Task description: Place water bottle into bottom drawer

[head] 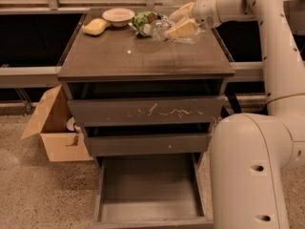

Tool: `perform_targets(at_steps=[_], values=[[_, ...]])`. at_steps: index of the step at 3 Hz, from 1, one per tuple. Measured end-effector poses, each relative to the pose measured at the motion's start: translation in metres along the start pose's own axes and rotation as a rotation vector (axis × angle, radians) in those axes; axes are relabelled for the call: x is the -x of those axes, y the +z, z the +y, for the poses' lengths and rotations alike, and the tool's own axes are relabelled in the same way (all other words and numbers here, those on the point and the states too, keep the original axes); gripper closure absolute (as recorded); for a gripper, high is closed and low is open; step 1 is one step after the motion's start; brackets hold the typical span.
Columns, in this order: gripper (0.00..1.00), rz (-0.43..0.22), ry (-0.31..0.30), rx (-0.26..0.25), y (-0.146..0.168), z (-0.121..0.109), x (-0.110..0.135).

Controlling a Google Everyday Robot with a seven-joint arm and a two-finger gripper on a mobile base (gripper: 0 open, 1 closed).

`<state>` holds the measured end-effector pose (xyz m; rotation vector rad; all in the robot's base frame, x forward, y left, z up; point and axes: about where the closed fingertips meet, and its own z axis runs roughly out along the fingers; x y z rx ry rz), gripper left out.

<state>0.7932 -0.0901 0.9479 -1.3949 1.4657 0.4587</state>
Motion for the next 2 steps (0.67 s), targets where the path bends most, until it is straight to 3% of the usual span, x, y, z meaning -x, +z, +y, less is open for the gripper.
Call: perform_targets(at_steps=[2], values=[[1.00, 0.017, 0.027, 0.026, 0.0005, 0.0089, -0.0053]])
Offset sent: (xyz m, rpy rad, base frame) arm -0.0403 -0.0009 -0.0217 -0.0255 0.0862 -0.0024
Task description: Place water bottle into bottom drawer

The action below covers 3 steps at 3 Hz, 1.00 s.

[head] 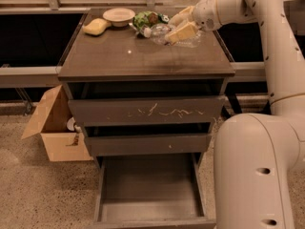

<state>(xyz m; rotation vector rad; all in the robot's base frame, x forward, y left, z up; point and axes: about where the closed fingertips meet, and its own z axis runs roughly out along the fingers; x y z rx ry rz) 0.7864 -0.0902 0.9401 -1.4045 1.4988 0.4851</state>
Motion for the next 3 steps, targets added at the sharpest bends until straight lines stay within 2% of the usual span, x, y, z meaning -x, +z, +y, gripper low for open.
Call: perform_targets(at_steps=[2, 3], values=[[1.00, 0.018, 0.030, 0.036, -0.010, 0.035, 0.007], [1.00, 0.033, 0.034, 0.047, -0.016, 0.065, 0.015]])
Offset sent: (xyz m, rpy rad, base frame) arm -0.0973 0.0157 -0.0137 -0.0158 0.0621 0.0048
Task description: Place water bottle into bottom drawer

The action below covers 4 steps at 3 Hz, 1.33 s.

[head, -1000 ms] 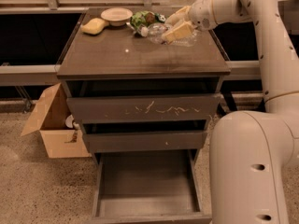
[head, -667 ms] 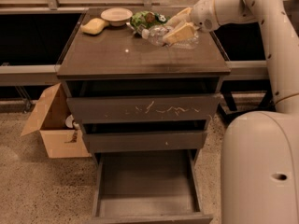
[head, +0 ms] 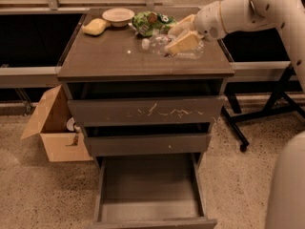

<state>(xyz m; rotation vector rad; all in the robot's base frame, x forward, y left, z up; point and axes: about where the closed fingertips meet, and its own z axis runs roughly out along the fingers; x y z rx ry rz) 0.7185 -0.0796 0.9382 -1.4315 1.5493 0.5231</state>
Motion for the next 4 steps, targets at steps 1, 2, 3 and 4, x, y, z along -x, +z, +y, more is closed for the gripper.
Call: perform_targets(at_steps=[1, 2, 3, 4], values=[[1.00, 0.036, 0.027, 0.040, 0.002, 0.049, -0.002], [1.00, -0.014, 0.057, 0.078, 0.011, 0.088, 0.000], [1.00, -0.011, 0.063, 0.099, 0.017, 0.094, -0.002], [1.00, 0.000, 0.088, 0.151, 0.029, 0.116, -0.011]])
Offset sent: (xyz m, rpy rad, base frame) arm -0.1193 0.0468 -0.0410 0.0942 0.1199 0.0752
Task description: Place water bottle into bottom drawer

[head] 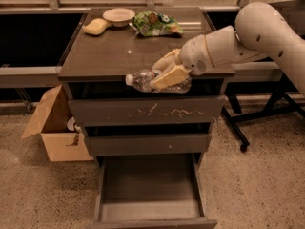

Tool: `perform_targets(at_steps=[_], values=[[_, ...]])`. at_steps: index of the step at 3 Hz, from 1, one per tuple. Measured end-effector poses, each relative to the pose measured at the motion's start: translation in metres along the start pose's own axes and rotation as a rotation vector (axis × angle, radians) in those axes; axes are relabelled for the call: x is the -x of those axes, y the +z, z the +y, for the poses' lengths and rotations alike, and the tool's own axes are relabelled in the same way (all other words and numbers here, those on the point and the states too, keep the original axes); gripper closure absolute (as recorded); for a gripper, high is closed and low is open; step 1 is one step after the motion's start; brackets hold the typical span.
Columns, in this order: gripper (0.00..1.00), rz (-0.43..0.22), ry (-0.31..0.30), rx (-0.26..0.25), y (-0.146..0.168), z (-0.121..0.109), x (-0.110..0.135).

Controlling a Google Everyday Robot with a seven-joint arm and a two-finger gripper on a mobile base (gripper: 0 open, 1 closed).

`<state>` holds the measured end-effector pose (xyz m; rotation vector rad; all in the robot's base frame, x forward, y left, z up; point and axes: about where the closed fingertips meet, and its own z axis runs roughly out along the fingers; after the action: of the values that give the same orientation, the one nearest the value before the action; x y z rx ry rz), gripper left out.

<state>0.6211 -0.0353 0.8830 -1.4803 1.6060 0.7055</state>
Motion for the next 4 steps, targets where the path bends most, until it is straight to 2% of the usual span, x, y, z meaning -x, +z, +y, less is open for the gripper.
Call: perform_targets(at_steps=[1, 2, 3, 4], values=[[1.00, -0.006, 0.038, 0.009, 0.006, 0.036, -0.007], [1.00, 0.006, 0.127, 0.014, 0.018, 0.078, -0.031], [1.00, 0.023, 0.254, 0.048, 0.043, 0.125, -0.085], [1.00, 0.027, 0.256, 0.057, 0.045, 0.129, -0.086]])
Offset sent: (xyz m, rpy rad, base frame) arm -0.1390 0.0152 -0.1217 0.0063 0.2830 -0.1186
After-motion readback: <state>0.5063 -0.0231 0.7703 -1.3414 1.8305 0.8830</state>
